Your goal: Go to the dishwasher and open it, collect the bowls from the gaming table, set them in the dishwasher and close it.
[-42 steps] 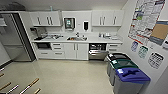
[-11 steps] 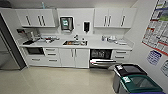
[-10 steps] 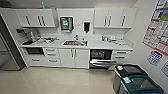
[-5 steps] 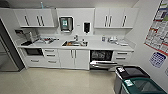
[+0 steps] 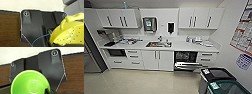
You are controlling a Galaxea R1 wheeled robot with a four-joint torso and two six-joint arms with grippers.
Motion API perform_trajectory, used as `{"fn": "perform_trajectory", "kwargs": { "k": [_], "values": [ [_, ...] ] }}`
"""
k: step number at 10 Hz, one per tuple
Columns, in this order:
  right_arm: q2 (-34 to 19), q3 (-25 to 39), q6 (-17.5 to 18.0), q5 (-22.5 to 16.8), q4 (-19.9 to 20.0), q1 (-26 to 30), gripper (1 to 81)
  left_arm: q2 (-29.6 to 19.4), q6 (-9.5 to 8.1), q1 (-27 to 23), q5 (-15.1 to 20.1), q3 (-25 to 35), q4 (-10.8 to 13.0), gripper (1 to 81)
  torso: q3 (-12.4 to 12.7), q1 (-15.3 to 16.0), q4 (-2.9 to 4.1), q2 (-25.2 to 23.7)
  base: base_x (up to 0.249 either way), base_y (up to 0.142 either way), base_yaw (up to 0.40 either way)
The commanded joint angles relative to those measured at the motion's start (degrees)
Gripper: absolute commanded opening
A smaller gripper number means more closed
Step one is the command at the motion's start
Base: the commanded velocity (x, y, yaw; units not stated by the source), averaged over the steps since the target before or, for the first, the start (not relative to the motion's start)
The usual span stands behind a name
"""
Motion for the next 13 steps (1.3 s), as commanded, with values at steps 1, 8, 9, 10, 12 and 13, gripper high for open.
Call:
{"fn": "perform_trajectory", "kwargs": {
  "k": [1,8,9,10,12,13],
  "values": [
    [-0.34,-0.05,-0.07,-2.25,-0.85,2.51,1.0,-1.38,0.12,-1.97,1.92,0.36,0.66,1.0,0.00,0.01,0.00,0.00,0.125,0.000,0.000],
    [-0.25,-0.05,-0.07,-2.25,-0.85,2.42,1.0,-1.47,0.12,-1.97,1.92,0.36,0.66,1.0,-0.02,0.01,0.00,-0.02,0.130,0.000,0.000],
    [-0.25,-0.05,-0.07,-2.25,-0.76,2.42,1.0,-1.47,0.12,-1.97,1.92,0.36,0.66,1.0,0.00,0.01,0.00,-0.02,0.130,0.000,0.000],
    [-0.25,-0.05,-0.07,-2.25,-0.67,2.43,1.0,-1.47,0.12,-1.97,1.92,0.36,0.66,1.0,0.00,0.01,0.00,-0.05,0.130,0.000,0.000],
    [-0.34,-0.05,0.02,-2.25,-0.50,2.34,1.0,-1.47,0.12,-1.97,1.92,0.36,0.66,1.0,-0.02,0.03,0.00,0.00,0.129,0.000,0.000],
    [-0.34,-0.05,0.02,-2.25,-0.50,2.25,1.0,-1.47,0.12,-1.97,2.01,0.36,0.66,1.0,-0.02,0.01,0.00,-0.02,0.129,0.000,0.000]
  ]
}}
